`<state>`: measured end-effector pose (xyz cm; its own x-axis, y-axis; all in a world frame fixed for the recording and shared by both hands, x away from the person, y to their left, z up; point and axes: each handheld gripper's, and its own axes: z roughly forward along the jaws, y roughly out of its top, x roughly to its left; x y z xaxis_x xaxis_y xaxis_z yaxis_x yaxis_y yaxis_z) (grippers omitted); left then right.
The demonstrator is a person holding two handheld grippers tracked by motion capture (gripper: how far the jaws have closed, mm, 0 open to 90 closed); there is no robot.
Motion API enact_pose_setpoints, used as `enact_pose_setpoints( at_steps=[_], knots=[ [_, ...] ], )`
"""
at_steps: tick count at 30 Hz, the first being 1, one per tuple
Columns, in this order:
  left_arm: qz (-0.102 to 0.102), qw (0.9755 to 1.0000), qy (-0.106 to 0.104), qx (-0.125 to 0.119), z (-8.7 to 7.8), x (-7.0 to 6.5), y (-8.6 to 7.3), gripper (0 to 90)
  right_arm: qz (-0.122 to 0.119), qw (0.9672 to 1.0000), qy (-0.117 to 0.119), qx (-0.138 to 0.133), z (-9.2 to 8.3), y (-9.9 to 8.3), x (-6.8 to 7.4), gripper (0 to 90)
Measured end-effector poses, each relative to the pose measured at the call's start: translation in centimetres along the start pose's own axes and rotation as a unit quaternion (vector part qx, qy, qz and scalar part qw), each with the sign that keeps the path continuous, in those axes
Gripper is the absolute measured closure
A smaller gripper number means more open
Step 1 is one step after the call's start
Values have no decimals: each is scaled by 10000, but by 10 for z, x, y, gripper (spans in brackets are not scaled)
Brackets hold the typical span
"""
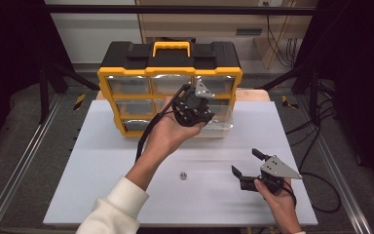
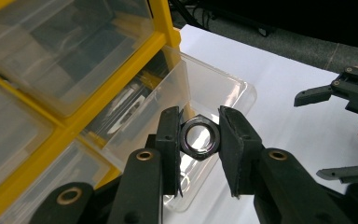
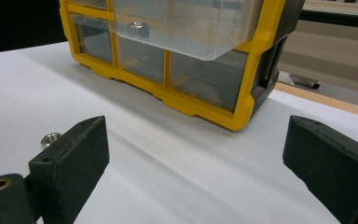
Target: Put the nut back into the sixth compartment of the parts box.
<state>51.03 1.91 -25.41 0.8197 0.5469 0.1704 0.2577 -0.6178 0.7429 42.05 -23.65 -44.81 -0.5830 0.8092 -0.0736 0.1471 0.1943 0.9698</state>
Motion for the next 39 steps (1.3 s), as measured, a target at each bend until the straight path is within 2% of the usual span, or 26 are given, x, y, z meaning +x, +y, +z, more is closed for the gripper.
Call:
enact_pose_setpoints(
  at_steps=[3,5,7,10,15,20,27,33,39],
  knots=[
    [64,10000,27,16,6,1,0,696,-16,10000,20,-15,1,0,1,73],
    [26,10000,68,-56,8,2,-1,695,-16,10000,20,-10,1,0,0,73],
    [64,9998,21,-170,8,2,-2,683,-12,10000,15,5,0,0,0,72],
    [110,9993,115,-353,3,0,-4,564,3,10000,27,9,0,0,0,72],
    [190,9986,117,-486,-13,-5,-7,465,-19,10000,31,18,1,0,0,71],
    [232,9981,117,-551,-21,-10,-13,395,-12,10000,46,35,1,0,2,71],
    [26,9978,139,-642,-25,-7,-27,319,0,10000,14,26,1,0,0,69],
    [-112,9982,119,-580,-29,-11,-46,219,9,10000,-12,30,0,0,-1,64],
    [-275,9987,94,-428,-23,-10,-65,155,21,10000,-13,14,0,0,0,59]
  ],
)
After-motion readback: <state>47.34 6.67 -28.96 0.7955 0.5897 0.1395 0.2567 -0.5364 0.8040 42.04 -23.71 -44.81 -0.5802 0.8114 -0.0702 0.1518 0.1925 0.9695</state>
